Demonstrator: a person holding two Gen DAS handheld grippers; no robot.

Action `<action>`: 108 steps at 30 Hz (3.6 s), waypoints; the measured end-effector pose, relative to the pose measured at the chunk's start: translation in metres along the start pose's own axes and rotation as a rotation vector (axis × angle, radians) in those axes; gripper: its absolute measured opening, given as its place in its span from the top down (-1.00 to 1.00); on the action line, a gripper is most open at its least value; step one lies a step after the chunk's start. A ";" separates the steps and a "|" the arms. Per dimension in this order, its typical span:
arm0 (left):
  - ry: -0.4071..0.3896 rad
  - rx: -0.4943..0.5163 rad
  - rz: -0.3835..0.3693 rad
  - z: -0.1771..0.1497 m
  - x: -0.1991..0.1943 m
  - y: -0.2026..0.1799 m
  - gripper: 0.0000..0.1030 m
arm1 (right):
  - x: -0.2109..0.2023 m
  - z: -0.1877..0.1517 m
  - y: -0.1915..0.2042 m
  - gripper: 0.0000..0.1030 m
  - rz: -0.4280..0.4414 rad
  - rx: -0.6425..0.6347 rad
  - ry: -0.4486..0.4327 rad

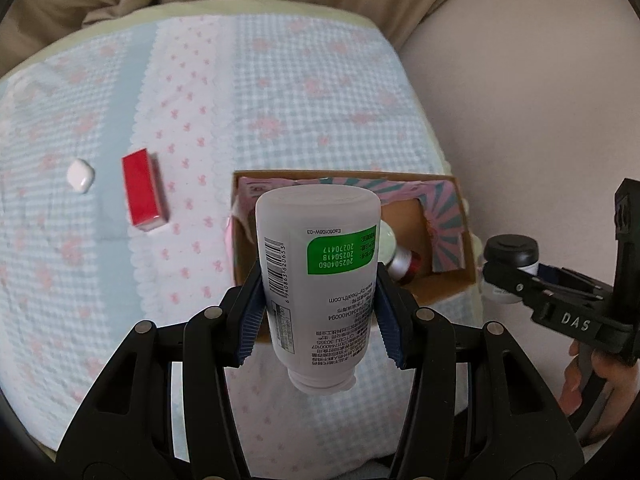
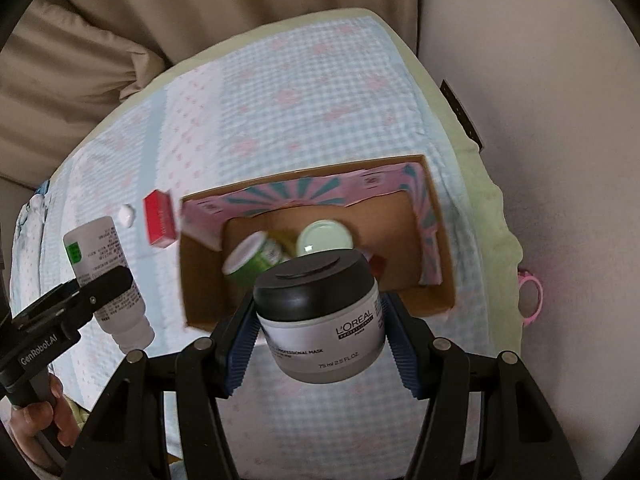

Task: Organize rigid objects
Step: 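Carry the pill bottle and black-lidded jar into the cardboard box and release both, then lift both tools out of the box and move over the red box and earbud case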

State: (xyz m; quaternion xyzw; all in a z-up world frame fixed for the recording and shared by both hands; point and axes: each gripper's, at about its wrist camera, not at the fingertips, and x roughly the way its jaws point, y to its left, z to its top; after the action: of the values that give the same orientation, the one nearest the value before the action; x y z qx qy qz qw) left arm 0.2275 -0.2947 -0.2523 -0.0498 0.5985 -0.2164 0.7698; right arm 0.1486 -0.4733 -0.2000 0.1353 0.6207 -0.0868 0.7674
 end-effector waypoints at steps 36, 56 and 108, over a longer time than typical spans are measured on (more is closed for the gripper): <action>0.140 0.009 0.196 0.015 0.086 0.022 -0.99 | 0.103 0.042 -0.067 -1.00 0.109 -0.018 -0.063; -0.015 -0.017 0.228 -0.016 -0.005 0.033 -0.99 | 0.039 0.020 -0.027 -1.00 0.043 -0.110 -0.098; -0.124 0.112 0.221 0.029 -0.132 0.358 -0.99 | 0.037 -0.016 0.376 -1.00 -0.004 -0.227 -0.210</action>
State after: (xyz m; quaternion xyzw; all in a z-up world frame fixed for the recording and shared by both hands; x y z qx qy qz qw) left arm 0.3275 0.0749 -0.2454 0.0465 0.5385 -0.1598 0.8260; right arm 0.2550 -0.1104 -0.2021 0.0367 0.5433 -0.0314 0.8382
